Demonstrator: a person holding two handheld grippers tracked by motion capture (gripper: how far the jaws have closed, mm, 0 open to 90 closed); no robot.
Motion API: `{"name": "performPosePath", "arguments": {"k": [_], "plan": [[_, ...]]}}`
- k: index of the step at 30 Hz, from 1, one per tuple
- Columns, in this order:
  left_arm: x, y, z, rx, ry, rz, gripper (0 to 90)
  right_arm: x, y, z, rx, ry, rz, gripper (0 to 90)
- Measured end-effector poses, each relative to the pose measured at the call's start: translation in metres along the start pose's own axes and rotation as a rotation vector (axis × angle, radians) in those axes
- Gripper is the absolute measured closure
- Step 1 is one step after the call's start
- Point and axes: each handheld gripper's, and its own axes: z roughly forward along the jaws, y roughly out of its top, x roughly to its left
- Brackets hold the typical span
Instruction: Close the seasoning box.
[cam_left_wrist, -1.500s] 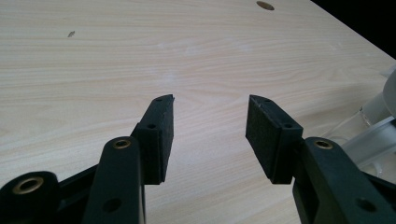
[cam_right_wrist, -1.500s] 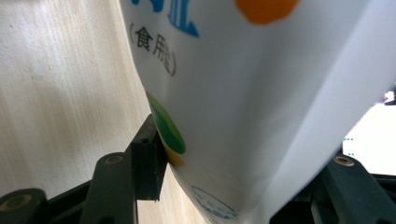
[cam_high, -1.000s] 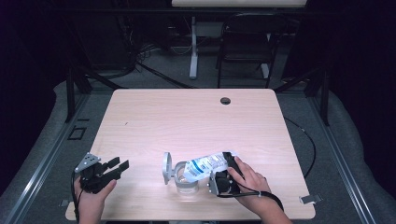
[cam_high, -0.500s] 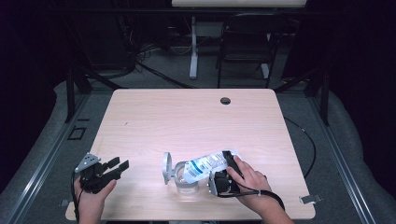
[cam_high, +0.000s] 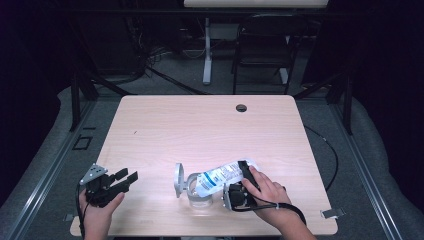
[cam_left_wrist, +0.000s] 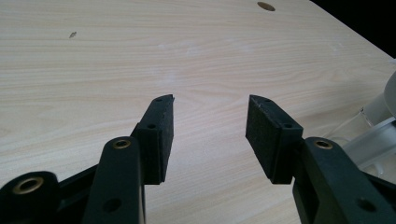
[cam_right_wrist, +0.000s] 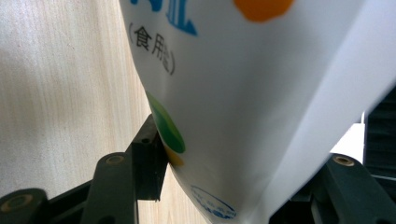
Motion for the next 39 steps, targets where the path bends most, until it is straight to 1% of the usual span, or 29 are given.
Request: {"name": "performPosePath", "arguments": {"k": [1, 2, 3, 5, 13, 18, 19, 21, 24, 25, 34, 39], "plan": [[-0.0001, -0.0001, 0.0000, -0.001, 0.000, -0.002, 52.1, 0.0003, -0.0001, 0.0004, -0.007, -0.003, 0.001, 43.9], [0.0000, -0.0001, 0.0001, 0.000, 0.000, 0.000, 52.1, -0.0012, 0.0007, -0.0011, 0.011, -0.008, -0.020, 43.9], [0.0000, 0.0000, 0.0000, -0.001, 0.000, 0.000, 52.1, -0.0007, 0.0005, -0.0002, -0.001, -0.006, -0.013, 43.9], [0.0001, 0.0000, -0.0002, -0.001, 0.002, -0.002, 52.1, -0.0005, 0.0005, 0.0003, -0.008, -0.005, -0.006, 44.0], [0.0006, -0.0003, -0.0004, 0.003, 0.004, -0.003, 52.0, -0.0009, 0.0010, -0.0004, -0.002, -0.007, -0.011, 44.0], [0.0010, -0.0003, -0.0004, 0.001, 0.004, -0.003, 52.0, -0.0016, 0.0014, -0.0007, -0.001, -0.010, -0.022, 44.0], [0.0011, -0.0003, -0.0005, 0.001, 0.004, -0.002, 52.0, -0.0018, 0.0016, -0.0009, 0.001, -0.010, -0.024, 44.0], [0.0011, -0.0004, -0.0004, 0.002, 0.004, -0.002, 51.9, -0.0033, 0.0027, -0.0028, 0.023, -0.017, -0.047, 44.0], [0.0012, -0.0007, -0.0001, 0.000, 0.004, -0.003, 51.9, -0.0031, 0.0025, -0.0017, 0.012, -0.012, -0.044, 44.0], [0.0013, -0.0007, -0.0001, 0.000, 0.004, -0.003, 51.9, -0.0024, 0.0020, -0.0008, -0.002, -0.012, -0.035, 44.1], [0.0016, -0.0010, 0.0001, -0.001, 0.004, -0.004, 51.9, -0.0033, 0.0024, -0.0010, -0.001, -0.016, -0.047, 44.1], [0.0015, -0.0011, 0.0002, 0.008, 0.002, -0.002, 51.9, -0.0040, 0.0024, -0.0012, -0.001, -0.013, -0.054, 44.1]]}}
